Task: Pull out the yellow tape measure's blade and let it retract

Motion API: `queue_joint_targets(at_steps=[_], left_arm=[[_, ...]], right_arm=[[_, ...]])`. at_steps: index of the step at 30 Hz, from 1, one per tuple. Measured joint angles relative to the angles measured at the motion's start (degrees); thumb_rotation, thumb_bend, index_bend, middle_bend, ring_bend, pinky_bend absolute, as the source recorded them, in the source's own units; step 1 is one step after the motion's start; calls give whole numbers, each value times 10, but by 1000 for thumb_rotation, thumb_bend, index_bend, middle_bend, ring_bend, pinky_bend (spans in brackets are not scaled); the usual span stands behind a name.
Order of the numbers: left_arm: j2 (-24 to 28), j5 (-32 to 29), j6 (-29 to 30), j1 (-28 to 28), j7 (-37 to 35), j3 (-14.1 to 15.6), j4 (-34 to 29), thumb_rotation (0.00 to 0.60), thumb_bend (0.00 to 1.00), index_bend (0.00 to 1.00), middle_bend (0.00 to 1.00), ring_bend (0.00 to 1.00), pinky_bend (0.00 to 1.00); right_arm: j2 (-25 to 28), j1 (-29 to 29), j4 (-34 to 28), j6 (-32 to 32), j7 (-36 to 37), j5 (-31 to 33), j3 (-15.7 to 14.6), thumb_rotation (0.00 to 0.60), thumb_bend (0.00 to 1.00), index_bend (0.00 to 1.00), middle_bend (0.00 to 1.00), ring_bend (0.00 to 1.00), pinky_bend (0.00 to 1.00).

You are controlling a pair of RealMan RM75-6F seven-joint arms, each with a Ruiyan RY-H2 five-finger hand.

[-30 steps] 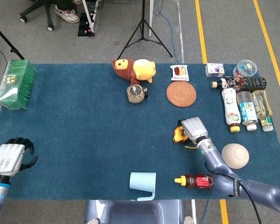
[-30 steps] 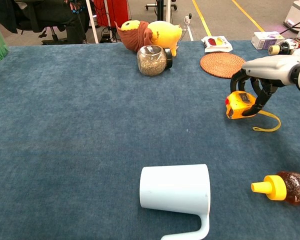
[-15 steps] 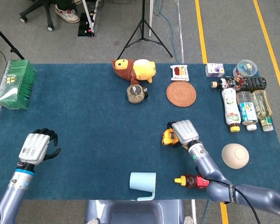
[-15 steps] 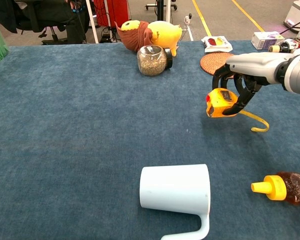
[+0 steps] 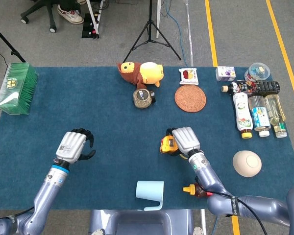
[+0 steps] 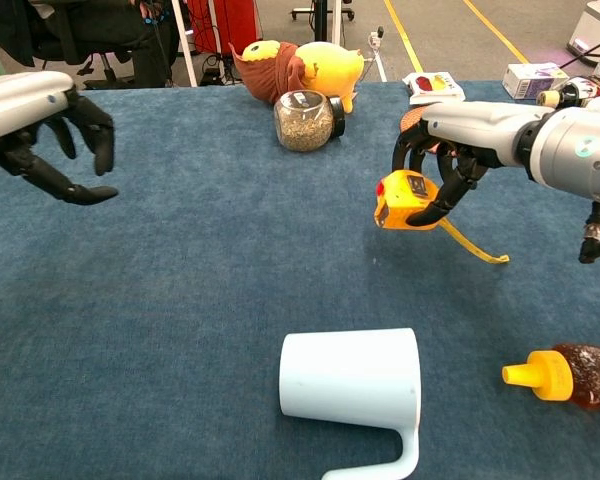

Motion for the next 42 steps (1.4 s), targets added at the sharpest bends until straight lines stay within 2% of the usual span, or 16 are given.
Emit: queue_joint_targets(at_steps=[15,27,38,42], left_arm=[[-122,-24,30,-55,72,-11,42,600,208,595,462,327,400],[-209,-26,65,-76,82,-15,97,597,170,595,462,329,402],[-254,-30,65,-90,52,-25,132,540,150,595,462,337,405],[-266,-34,64,-96,45,-30,145,464,132,595,462,337,405]], right_arm=[[-21,4,-12,26,1,24,19,517,235,587,552,592,592],[-39,10,-13,29,3,29,22,518,233,587,553,597,603],[-64,22,4,27,-8,46,25,515,234,587,553,600,607],[-70,26,9,28,-13,53,27,517,234,587,553,601,609]])
